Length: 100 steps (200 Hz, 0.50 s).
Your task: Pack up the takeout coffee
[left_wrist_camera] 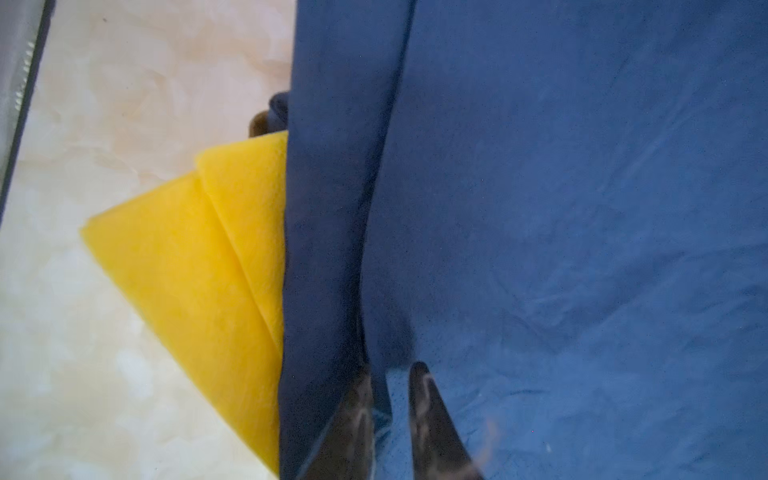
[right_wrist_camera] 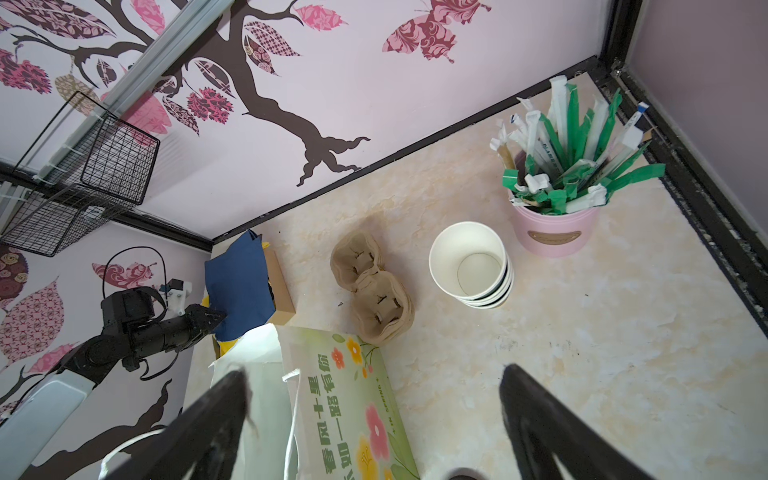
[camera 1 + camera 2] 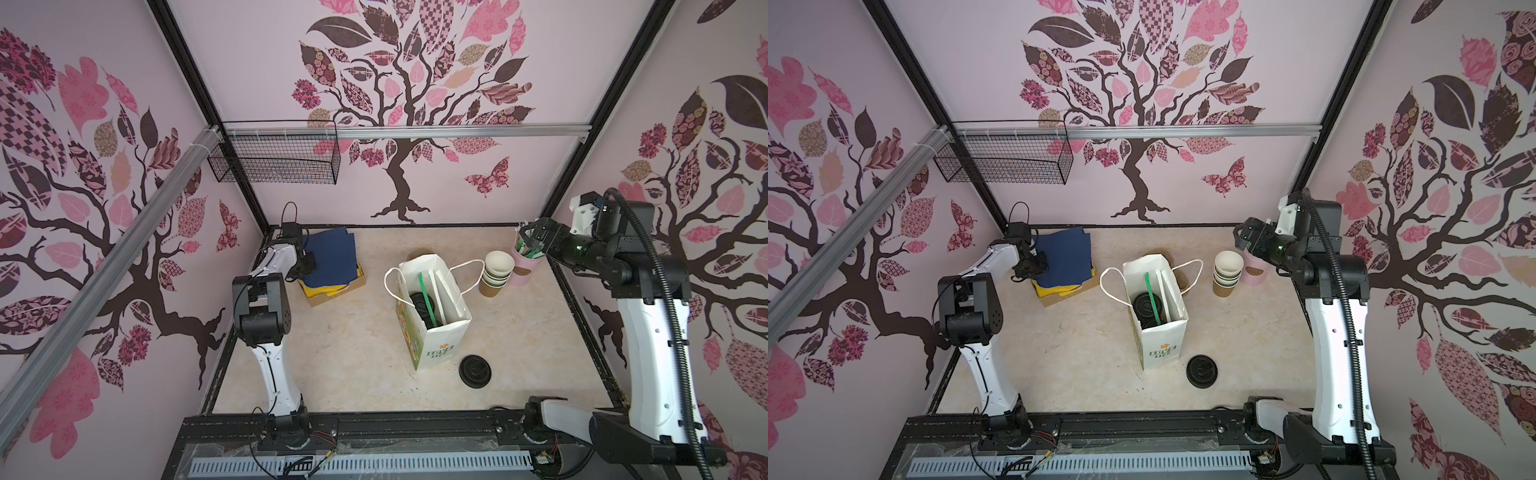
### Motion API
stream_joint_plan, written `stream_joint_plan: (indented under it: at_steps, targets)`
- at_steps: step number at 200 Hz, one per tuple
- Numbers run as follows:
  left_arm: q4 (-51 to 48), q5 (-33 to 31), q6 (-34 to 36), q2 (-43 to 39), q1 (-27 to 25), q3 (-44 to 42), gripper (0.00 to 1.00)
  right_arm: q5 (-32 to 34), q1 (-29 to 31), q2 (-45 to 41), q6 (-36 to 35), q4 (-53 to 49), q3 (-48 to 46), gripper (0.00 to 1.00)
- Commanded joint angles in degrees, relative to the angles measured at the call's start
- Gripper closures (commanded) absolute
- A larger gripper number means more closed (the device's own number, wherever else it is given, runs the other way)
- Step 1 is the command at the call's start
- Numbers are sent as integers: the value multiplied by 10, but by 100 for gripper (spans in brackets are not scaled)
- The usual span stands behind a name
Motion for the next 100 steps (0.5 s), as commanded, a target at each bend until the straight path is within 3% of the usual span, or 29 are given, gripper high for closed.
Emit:
stream_joint_plan:
  at_steps: [1,28,100]
  targets:
    - [-7,7,5,7,2,28,87,9,-1,-3,-7,-5,18,3]
    - [-13,14,6,-1,2,30,100,12,-1,-5,-8,-9,22,3]
    - [-7,9,-29,-104,3,-29,100,12,-1,-11,-7,-13,20,3]
